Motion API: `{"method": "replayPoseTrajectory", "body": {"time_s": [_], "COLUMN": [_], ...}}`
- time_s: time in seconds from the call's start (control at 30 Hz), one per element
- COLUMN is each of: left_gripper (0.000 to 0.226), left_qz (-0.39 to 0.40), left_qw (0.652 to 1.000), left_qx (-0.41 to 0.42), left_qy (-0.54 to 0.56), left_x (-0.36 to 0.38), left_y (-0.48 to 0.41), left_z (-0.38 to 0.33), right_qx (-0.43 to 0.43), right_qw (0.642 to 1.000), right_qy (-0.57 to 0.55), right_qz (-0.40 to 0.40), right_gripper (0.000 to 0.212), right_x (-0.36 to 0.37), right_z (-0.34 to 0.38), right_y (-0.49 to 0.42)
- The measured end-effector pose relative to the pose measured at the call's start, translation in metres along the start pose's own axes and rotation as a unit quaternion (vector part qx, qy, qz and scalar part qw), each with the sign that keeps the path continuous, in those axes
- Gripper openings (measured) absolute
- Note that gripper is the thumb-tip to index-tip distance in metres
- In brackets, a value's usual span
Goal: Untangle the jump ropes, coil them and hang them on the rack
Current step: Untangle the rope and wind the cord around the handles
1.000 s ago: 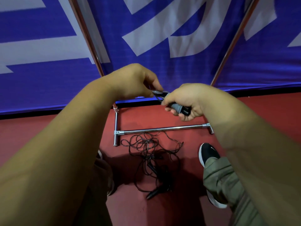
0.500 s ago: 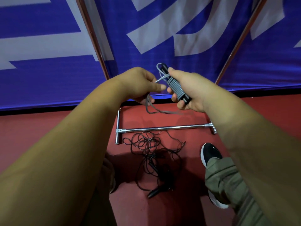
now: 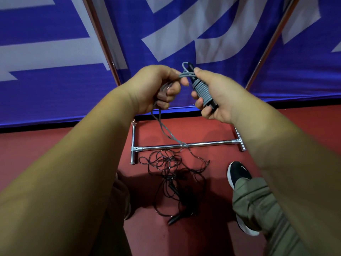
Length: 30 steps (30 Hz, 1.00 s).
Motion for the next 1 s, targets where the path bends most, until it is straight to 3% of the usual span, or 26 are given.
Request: {"method": "replayPoseTrajectory", "body": {"time_s": [0.13,0.23,0.33,0.67,0.83,0.93,1.0], "left_gripper": [0.032,0.028,0.024,0.013,0.012,0.03,0.027], "left_qz": [-0.003,-0.026,-0.033,-0.073,-0.091,-0.062,-0.035], "left_qw": [0.987,0.948,0.925,0.949,0.967,0.958,0.962], "left_qx": [0.029,0.033,0.009,-0.028,0.034,0.088,0.091], "left_qy": [-0.156,-0.316,-0.378,-0.305,-0.237,-0.266,-0.254], "left_x": [-0.003,-0.006,-0.005,-0.01,-0.016,-0.019,-0.017], "left_y": [-0.001,0.001,0.0,0.001,0.007,0.013,0.014], "left_z": [0.006,0.007,0.013,0.017,0.008,-0.001,-0.002], "right_qx": [0.027,0.026,0.032,0.044,0.081,0.114,0.141], "right_qw": [0.999,0.999,0.999,0.988,0.971,0.949,0.93], "right_qy": [-0.029,-0.025,-0.03,0.003,0.023,0.059,0.093], "right_qz": [0.011,0.005,0.016,0.145,0.224,0.287,0.327], "right_gripper": [0.034,0.031,0.024,0.032,0.039,0.049,0.052], "right_x": [-0.003,-0.002,0.003,0.024,0.033,0.038,0.04], "right_z": [0.001,0.002,0.001,0.0,-0.005,-0.011,-0.016], "right_y": [0.003,0.008,0.012,0.025,0.035,0.044,0.051]}}
Point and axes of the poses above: each hand's wrist, its own y-axis away from the middle knuckle, its own x-axis out of the palm, z = x × y, the point moved 7 cm from there along -y, towards the middle knuckle, and after that the axes turned 3 degrees about -x, right-handed, at the moved point
